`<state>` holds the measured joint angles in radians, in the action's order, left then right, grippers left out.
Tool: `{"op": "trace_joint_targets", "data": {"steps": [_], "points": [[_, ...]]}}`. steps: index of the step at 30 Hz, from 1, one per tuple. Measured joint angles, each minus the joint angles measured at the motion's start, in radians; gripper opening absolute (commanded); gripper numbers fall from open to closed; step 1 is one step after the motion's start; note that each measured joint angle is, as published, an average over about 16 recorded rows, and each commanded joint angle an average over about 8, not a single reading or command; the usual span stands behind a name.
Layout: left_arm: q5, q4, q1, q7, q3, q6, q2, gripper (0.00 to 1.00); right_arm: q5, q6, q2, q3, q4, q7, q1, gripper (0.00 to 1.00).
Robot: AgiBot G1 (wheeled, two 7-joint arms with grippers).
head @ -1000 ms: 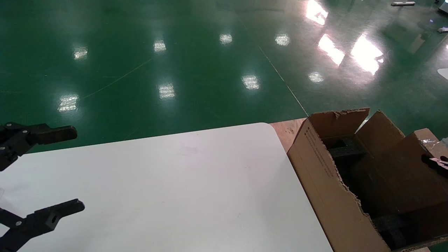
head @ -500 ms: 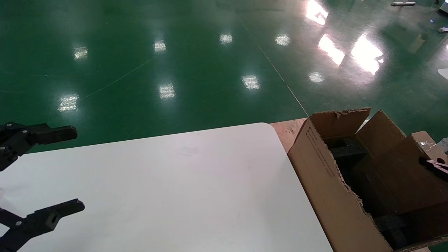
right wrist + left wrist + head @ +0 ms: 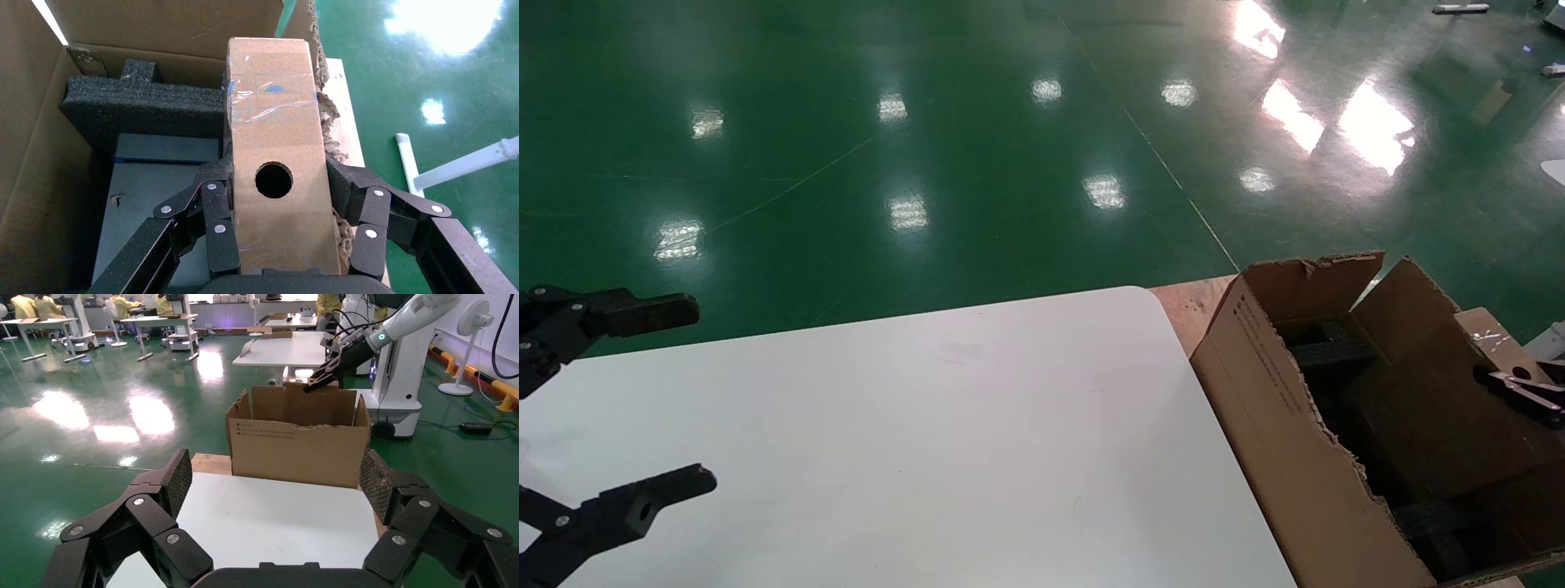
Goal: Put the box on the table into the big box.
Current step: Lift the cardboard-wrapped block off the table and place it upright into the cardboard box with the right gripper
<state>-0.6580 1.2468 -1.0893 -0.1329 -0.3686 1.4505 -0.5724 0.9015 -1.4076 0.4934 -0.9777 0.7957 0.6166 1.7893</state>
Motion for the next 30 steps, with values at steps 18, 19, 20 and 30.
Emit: {"op": "trace_joint_targets", "data": {"steps": [18, 19, 20, 30], "points": [[0.000, 0.000, 0.000, 0.000, 0.000, 0.000, 0.000, 1.00, -0.001, 0.061, 0.014, 0.047, -0.072, -0.029, -0.062, 0.00], [0.000, 0.000, 0.000, 0.000, 0.000, 0.000, 0.000, 1.00, -0.002, 0.063, 0.014, 0.049, -0.075, -0.031, -0.065, 0.00], [0.000, 0.000, 0.000, 0.000, 0.000, 0.000, 0.000, 1.00, -0.002, 0.066, 0.014, 0.052, -0.078, -0.032, -0.068, 0.00], [0.000, 0.000, 0.000, 0.000, 0.000, 0.000, 0.000, 1.00, -0.003, 0.085, 0.012, 0.069, -0.102, -0.047, -0.093, 0.00]]}}
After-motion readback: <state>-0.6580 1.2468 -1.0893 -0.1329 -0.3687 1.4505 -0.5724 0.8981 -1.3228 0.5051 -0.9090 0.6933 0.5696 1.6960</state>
